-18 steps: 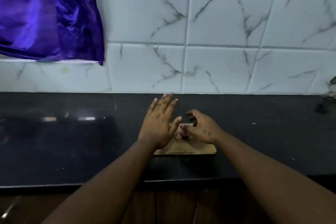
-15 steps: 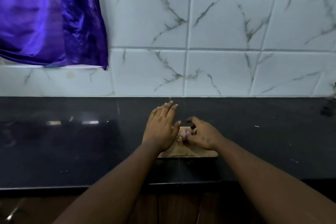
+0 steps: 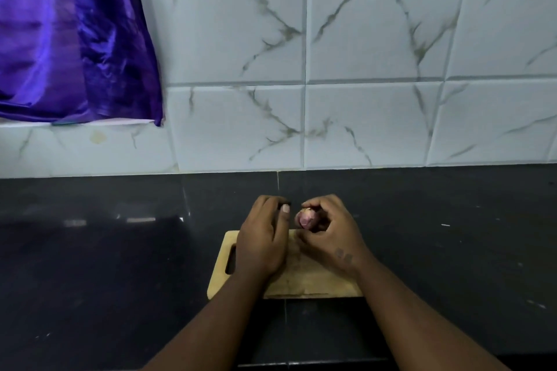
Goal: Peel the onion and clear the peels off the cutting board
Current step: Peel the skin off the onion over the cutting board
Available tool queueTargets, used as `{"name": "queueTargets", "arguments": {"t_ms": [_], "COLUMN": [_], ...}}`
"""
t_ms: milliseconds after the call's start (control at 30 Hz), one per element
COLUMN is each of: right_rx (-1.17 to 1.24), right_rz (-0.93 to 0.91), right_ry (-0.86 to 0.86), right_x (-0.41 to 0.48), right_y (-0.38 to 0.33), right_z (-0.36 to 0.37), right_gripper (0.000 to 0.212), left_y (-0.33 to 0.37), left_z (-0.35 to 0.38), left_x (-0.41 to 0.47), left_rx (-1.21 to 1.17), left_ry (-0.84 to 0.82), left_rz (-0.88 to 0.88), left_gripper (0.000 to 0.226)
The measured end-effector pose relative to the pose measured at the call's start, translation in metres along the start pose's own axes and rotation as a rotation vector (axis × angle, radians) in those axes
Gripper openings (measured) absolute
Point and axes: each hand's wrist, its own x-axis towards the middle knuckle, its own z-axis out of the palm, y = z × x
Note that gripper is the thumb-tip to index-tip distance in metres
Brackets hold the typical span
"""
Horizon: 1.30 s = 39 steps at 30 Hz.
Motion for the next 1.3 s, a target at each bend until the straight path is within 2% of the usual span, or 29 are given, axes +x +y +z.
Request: {"name": "queueTargets", "arguments": {"t_ms": [100, 167, 233, 433, 533, 767, 867, 1000, 1100, 1167, 1233, 1300], "right_rx": [0.065, 0.057, -0.013, -0.080, -0.001, 0.415, 0.539, 0.470, 0.416, 0.413, 0.432, 0.503], "right_rz": [-0.035, -0.029, -0.017, -0.065, -0.056, 0.188, 0.242, 0.239, 0.229, 0.231, 0.250, 0.279], "right_ry": [0.077, 0.034, -0.026, 0.001, 0.031, 0.012, -0.029, -0.050, -0.018, -0.004, -0.010, -0.024], "right_x": [-0.003, -0.005, -0.007, -0.005, -0.005, 0.001, 0.000, 0.000, 0.002, 0.002, 0.000, -0.001], "right_y": [-0.001, -0.005, -0.005, 0.001, 0.002, 0.008, 0.003, 0.003, 0.005, 0.004, 0.000, -0.002], "right_z": [0.002, -0.002, -0.002, -0.001, -0.005, -0.015, -0.015, -0.014, -0.014, -0.014, -0.014, -0.013], "right_gripper": [0.032, 0.027, 0.029, 0.033, 0.037, 0.037, 0.042, 0.040, 0.030, 0.032, 0.035, 0.034], "left_y": [0.006, 0.012, 0.013, 0.011, 0.011, 0.011, 0.011, 0.013, 0.014, 0.015, 0.015, 0.014], "left_z": [-0.006, -0.006, -0.004, -0.005, -0.004, -0.003, -0.003, -0.003, -0.006, -0.007, -0.006, -0.004], "left_x": [-0.005, -0.006, -0.006, -0.007, -0.007, -0.005, -0.005, -0.005, -0.006, -0.007, -0.008, -0.008], "left_rx": [0.013, 0.033, 0.075, 0.075, 0.074, 0.043, 0.079, 0.107, 0.048, 0.046, 0.045, 0.040], "left_ry": [-0.061, -0.114, -0.104, -0.061, -0.045, -0.100, -0.187, -0.230, -0.208, -0.200, -0.180, -0.176], "left_rz": [0.107, 0.131, 0.165, 0.190, 0.209, 0.115, 0.051, 0.047, 0.057, 0.066, 0.079, 0.084], "left_gripper": [0.026, 0.025, 0.019, 0.012, 0.009, 0.002, 0.005, 0.011, 0.031, 0.044, 0.041, 0.028]}}
